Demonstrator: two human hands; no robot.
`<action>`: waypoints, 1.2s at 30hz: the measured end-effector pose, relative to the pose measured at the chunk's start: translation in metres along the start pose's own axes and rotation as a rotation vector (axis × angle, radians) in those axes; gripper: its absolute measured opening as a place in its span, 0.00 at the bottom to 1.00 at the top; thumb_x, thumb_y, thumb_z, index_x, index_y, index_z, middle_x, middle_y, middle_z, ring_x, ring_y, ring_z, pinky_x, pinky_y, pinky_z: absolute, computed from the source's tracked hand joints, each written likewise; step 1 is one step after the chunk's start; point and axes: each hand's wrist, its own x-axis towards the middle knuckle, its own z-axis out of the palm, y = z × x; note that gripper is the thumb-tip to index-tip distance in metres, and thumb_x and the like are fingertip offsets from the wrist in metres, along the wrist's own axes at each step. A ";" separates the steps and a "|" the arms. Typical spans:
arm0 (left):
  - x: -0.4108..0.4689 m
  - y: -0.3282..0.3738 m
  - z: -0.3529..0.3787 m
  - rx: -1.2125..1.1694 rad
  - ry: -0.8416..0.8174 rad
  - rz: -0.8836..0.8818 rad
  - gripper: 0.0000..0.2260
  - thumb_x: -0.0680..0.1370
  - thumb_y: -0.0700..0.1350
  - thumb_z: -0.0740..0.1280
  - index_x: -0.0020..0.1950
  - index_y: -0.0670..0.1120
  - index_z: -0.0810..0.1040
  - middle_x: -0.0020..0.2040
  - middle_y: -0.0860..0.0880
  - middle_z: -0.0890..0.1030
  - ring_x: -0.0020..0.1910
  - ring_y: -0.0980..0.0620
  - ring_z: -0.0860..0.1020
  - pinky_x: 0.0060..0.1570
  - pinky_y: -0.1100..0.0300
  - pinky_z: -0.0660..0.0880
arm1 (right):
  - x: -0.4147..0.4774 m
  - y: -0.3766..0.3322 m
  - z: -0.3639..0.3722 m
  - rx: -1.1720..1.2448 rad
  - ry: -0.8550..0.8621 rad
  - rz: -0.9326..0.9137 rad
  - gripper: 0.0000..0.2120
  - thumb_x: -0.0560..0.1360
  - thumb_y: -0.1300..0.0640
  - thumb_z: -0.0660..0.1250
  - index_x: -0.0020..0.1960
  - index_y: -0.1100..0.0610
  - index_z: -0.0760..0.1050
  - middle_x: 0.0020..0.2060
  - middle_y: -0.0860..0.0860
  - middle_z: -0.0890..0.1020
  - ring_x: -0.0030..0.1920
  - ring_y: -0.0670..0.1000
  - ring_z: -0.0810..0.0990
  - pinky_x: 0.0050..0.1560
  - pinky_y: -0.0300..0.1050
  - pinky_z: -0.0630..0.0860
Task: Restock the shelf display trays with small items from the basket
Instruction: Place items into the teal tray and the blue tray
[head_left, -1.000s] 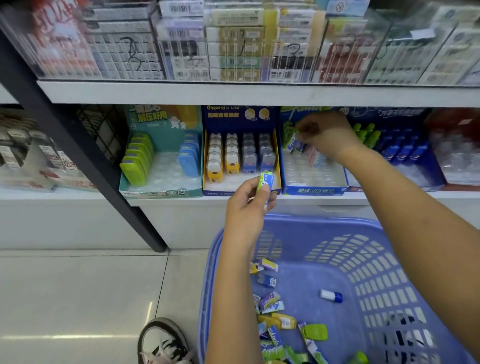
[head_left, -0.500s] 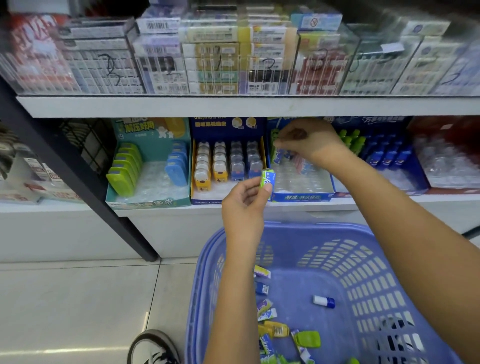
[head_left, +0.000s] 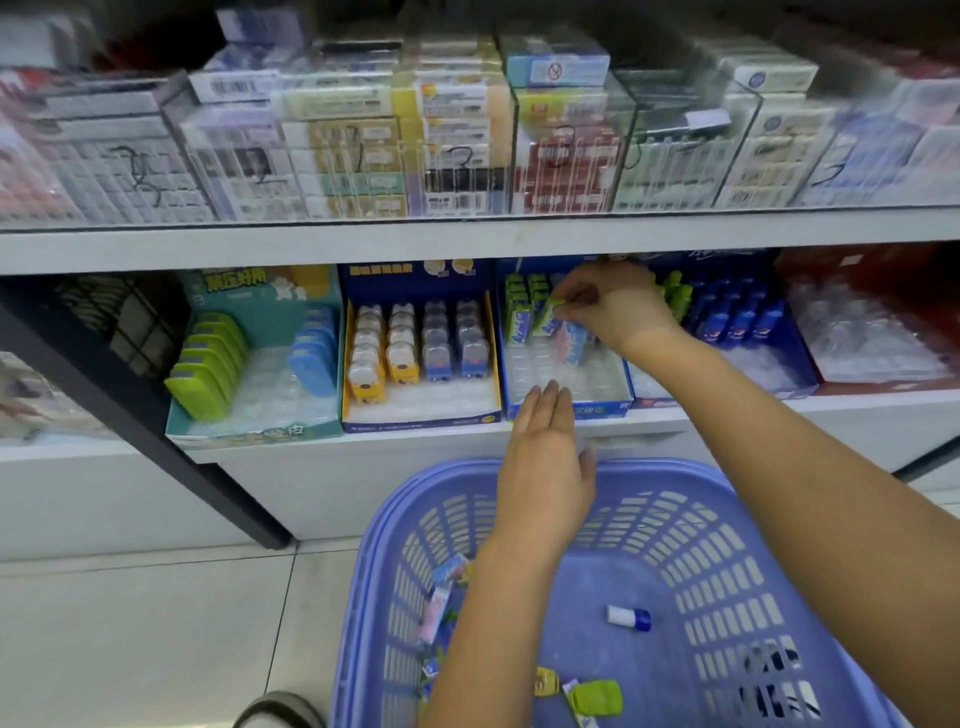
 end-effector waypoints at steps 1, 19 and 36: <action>0.000 -0.001 0.001 0.011 0.004 0.005 0.28 0.80 0.44 0.60 0.78 0.42 0.53 0.78 0.48 0.52 0.77 0.52 0.47 0.74 0.62 0.45 | 0.002 0.001 0.002 -0.030 -0.008 -0.003 0.11 0.71 0.61 0.72 0.53 0.60 0.81 0.49 0.55 0.83 0.45 0.46 0.77 0.42 0.28 0.66; -0.029 -0.025 0.014 -0.195 0.086 -0.062 0.08 0.76 0.39 0.64 0.52 0.44 0.80 0.49 0.45 0.82 0.48 0.47 0.80 0.49 0.57 0.76 | -0.068 -0.016 -0.007 -0.213 -0.270 -0.035 0.10 0.69 0.51 0.73 0.41 0.56 0.76 0.31 0.46 0.74 0.38 0.48 0.73 0.31 0.36 0.65; -0.122 -0.073 0.145 0.369 -1.088 -0.071 0.11 0.75 0.41 0.67 0.55 0.39 0.80 0.54 0.39 0.81 0.54 0.40 0.78 0.51 0.52 0.74 | -0.247 0.125 0.163 -0.363 -1.211 0.036 0.22 0.70 0.56 0.73 0.62 0.59 0.73 0.58 0.59 0.78 0.57 0.58 0.77 0.56 0.48 0.74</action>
